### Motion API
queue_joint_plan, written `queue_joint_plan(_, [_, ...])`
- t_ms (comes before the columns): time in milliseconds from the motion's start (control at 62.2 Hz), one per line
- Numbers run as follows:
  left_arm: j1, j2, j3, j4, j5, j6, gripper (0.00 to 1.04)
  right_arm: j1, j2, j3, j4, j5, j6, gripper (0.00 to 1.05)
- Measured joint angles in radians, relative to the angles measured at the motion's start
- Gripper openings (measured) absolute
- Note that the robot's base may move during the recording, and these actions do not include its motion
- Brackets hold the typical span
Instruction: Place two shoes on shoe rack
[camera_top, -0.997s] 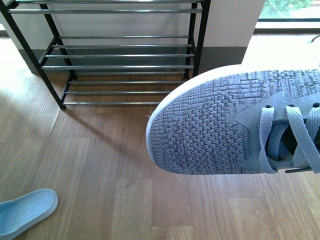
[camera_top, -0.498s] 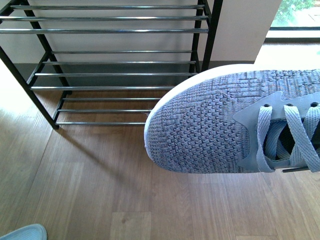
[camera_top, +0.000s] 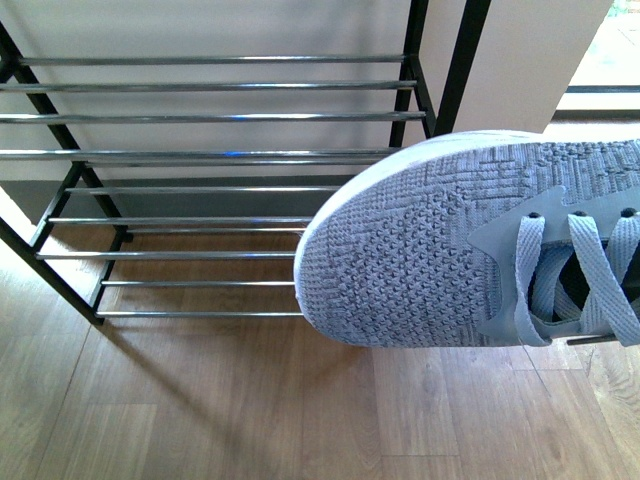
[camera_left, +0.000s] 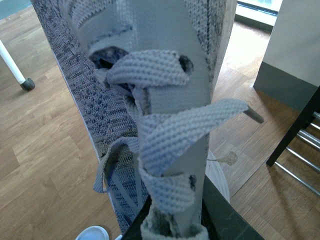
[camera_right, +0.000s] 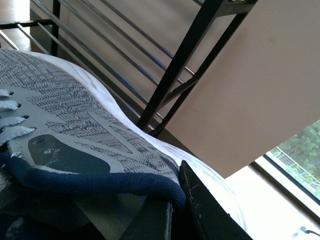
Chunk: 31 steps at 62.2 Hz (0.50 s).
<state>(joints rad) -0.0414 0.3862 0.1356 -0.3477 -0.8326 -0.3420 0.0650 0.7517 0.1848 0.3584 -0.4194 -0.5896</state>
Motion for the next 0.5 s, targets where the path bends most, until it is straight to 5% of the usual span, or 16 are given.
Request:
queue_joint_plan(273, [0.0,0.0,0.0,0.0,-0.004,0.0,0.03,0.0,0.0,0.001,0.0,-0.003,0.0,0.01])
queue_joint_plan(498, [0.0,0.0,0.0,0.0,-0.001,0.0,0.03,0.167,0.102,0.022,0.279,0.102,0.381,0.01])
